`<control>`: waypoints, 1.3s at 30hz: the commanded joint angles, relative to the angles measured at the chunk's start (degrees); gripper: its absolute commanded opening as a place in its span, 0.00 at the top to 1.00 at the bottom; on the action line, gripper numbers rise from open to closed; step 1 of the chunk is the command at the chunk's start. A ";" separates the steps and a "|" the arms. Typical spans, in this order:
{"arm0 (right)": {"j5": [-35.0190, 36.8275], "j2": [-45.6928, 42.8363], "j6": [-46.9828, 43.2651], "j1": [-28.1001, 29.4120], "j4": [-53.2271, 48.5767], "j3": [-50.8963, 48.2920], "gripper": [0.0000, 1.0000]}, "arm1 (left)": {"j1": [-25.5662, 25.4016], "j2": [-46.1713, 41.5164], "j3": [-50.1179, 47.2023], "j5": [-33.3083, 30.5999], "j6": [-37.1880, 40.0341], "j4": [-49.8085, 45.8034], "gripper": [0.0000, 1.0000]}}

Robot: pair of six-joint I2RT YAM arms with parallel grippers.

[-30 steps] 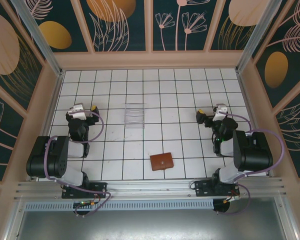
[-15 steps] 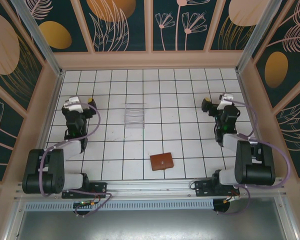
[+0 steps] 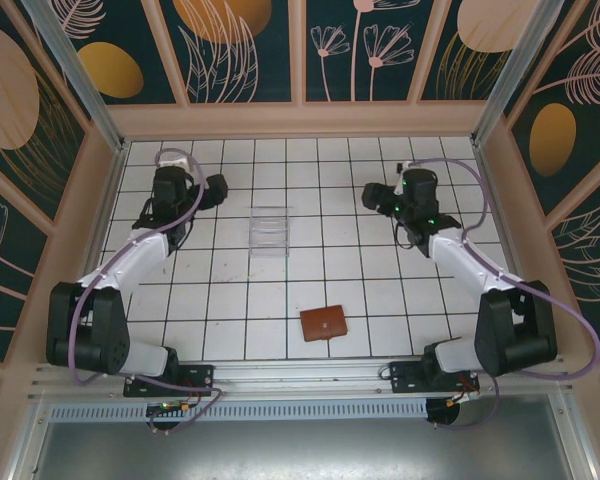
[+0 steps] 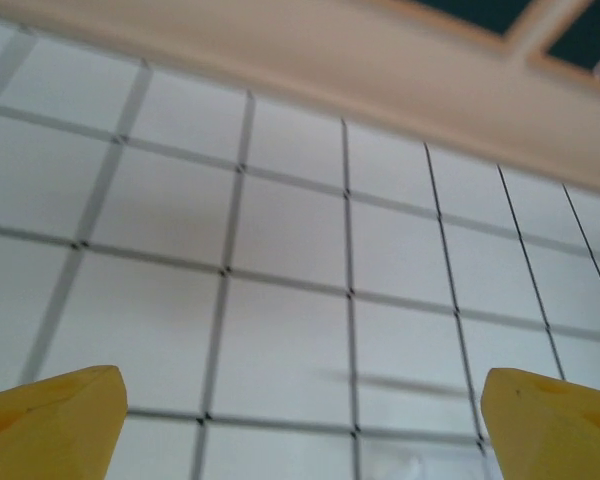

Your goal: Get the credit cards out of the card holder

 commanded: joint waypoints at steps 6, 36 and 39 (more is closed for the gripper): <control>-0.82 8.98 9.45 10.72 -12.96 10.98 0.26 | -5.52 3.64 1.38 12.64 -5.34 -11.49 0.16; -20.18 34.38 18.99 20.03 -0.54 24.51 0.45 | -8.67 18.57 5.60 28.06 -6.46 -4.58 0.50; -19.24 33.57 18.80 19.61 -1.13 23.83 0.45 | -9.74 20.20 6.58 28.87 -7.38 -3.93 0.51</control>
